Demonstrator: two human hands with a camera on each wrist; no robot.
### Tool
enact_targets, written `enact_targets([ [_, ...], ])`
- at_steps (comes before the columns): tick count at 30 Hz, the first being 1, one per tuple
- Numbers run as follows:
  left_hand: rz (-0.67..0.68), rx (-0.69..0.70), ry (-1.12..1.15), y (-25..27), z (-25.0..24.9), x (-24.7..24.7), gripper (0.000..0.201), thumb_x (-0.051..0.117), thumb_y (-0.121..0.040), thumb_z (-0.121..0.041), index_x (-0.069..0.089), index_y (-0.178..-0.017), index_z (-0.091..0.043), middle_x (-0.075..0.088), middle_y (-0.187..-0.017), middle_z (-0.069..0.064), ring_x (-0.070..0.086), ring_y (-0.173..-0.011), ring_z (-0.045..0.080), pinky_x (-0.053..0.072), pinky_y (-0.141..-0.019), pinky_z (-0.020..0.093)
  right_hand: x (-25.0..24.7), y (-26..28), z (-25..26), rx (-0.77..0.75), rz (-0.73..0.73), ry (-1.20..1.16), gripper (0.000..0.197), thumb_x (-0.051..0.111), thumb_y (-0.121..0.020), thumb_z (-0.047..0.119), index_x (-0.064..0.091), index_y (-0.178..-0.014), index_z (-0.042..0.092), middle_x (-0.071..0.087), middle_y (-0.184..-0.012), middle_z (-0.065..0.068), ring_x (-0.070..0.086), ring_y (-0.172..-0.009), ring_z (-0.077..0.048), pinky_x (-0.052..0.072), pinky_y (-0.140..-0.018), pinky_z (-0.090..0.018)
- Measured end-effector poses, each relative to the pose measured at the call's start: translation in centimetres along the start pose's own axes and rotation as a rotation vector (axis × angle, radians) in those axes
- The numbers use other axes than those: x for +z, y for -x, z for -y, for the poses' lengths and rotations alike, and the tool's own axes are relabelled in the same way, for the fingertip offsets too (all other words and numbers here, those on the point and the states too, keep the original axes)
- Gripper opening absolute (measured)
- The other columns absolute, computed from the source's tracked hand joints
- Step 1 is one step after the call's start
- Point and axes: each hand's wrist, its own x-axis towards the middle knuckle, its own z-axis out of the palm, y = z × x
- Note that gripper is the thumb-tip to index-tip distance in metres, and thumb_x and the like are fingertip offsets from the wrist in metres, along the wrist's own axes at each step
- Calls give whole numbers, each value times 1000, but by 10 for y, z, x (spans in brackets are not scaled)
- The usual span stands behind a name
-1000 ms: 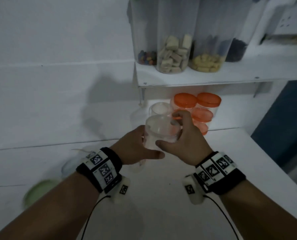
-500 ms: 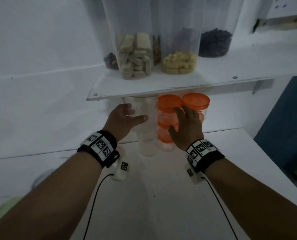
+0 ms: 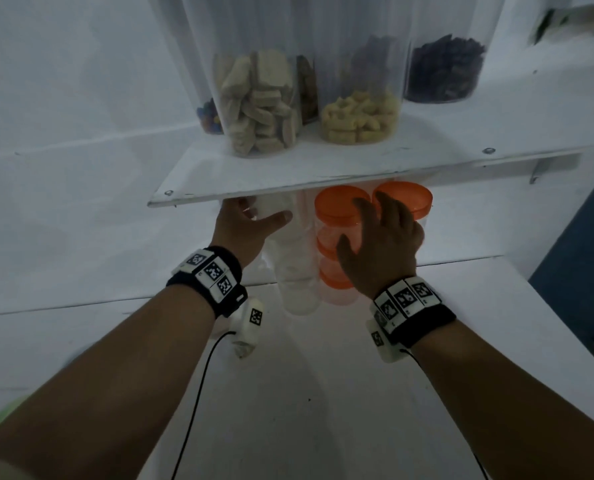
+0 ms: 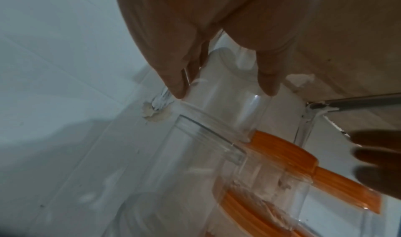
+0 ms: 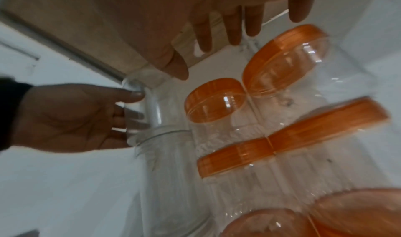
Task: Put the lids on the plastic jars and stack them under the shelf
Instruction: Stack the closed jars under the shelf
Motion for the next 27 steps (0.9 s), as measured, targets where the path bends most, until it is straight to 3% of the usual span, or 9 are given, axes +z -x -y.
enact_targets([
  [2, 14, -4, -28, -4, 2, 6, 98, 95, -64, -52, 47, -145, -23, 56, -146, -2, 60, -125, 16, 54, -104, 40, -5, 2, -16, 115, -88, -123, 75, 73, -82, 41, 46, -148, 18, 40, -155, -16, 38, -138, -41, 39, -106, -61],
  [5, 47, -41, -37, -5, 7, 14, 101, 94, -69, -49, 41, -151, -19, 49, -154, 0, 55, -132, 18, 50, -108, 42, -7, 2, -47, 321, -78, -329, 90, 80, -80, 34, 32, -154, 15, 30, -160, -13, 32, -142, -38, 36, -112, -60],
  [9, 113, -123, -41, -3, 18, 20, 133, 95, -57, -62, 22, -161, -25, 39, -162, 3, 45, -144, 23, 46, -114, 47, -8, 1, -77, 340, -181, -540, 96, 81, -72, 35, 31, -151, 14, 29, -150, -6, 37, -139, -32, 39, -114, -58],
  [13, 133, -150, -90, -3, 26, 27, 132, 94, -62, -59, 18, -163, -22, 38, -163, 5, 42, -145, 21, 42, -117, 45, -9, -12, -92, 461, 36, -644, 114, 89, -78, 32, 13, -162, 31, 23, -163, -7, 31, -149, -29, 30, -118, -44],
  [15, 131, -141, -96, -4, 28, 31, 127, 94, -64, -56, 21, -162, -21, 42, -159, 4, 46, -141, 20, 43, -116, 43, -6, -14, -94, 477, 113, -720, 114, 90, -78, 33, 12, -161, 39, 34, -161, -6, 40, -145, -28, 39, -115, -48],
  [17, 124, -130, -113, -4, 30, 33, 123, 94, -64, -58, 25, -160, -22, 45, -156, 3, 48, -139, 20, 46, -114, 44, -1, -15, -94, 473, 143, -747, 110, 90, -78, 33, 15, -159, 42, 42, -157, -5, 48, -139, -27, 46, -108, -45],
  [22, 110, -146, -124, -6, 32, 31, 131, 90, -50, -71, 29, -158, -27, 49, -152, 1, 54, -132, 21, 53, -106, 48, 5, -19, -92, 455, 152, -741, 108, 90, -77, 37, 18, -156, 42, 47, -152, 0, 51, -134, -23, 45, -108, -47],
  [27, 111, -150, -148, -6, 34, 29, 131, 89, -51, -70, 31, -158, -23, 50, -151, 1, 53, -132, 20, 53, -106, 47, 9, -19, -93, 441, 149, -759, 109, 90, -78, 31, 17, -159, 37, 47, -144, 4, 49, -122, -13, 43, -98, -36],
])
